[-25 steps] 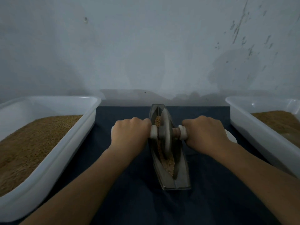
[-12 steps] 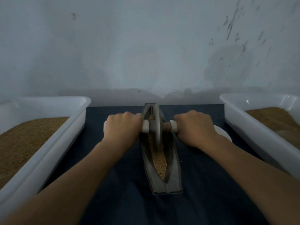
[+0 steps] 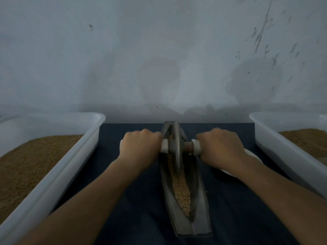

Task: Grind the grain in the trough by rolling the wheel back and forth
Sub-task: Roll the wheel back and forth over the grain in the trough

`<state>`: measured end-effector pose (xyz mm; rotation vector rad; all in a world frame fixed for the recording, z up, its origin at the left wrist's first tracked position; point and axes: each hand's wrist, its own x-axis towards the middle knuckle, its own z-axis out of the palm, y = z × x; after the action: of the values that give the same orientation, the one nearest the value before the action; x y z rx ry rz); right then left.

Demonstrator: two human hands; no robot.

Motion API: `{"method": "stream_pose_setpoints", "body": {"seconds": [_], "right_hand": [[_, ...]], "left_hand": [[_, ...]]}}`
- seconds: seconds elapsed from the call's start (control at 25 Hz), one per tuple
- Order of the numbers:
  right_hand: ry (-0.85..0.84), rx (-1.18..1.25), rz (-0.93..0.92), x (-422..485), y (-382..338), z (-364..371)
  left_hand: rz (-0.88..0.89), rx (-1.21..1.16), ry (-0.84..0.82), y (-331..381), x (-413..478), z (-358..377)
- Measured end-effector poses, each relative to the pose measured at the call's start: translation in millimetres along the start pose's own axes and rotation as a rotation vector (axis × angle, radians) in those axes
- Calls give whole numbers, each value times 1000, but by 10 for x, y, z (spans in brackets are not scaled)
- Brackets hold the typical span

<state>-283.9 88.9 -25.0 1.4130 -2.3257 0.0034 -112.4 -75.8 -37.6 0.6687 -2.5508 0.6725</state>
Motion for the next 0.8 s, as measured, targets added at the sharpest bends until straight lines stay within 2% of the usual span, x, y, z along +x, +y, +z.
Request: {"method": "stream_pose_setpoints", "body": {"seconds": [0.2, 0.4, 0.56, 0.8], "right_hand": [[-4, -6, 17, 373, 31, 64], [13, 12, 1, -256, -43, -71], [-52, 58, 6, -579, -28, -188], [-101, 54, 23, -47, 54, 33]], "left_hand": [[-32, -7, -19, -66, 313, 101], [23, -18, 9, 48, -245, -219], [89, -5, -11, 94, -483, -413], [72, -6, -100, -14, 33, -160]]}}
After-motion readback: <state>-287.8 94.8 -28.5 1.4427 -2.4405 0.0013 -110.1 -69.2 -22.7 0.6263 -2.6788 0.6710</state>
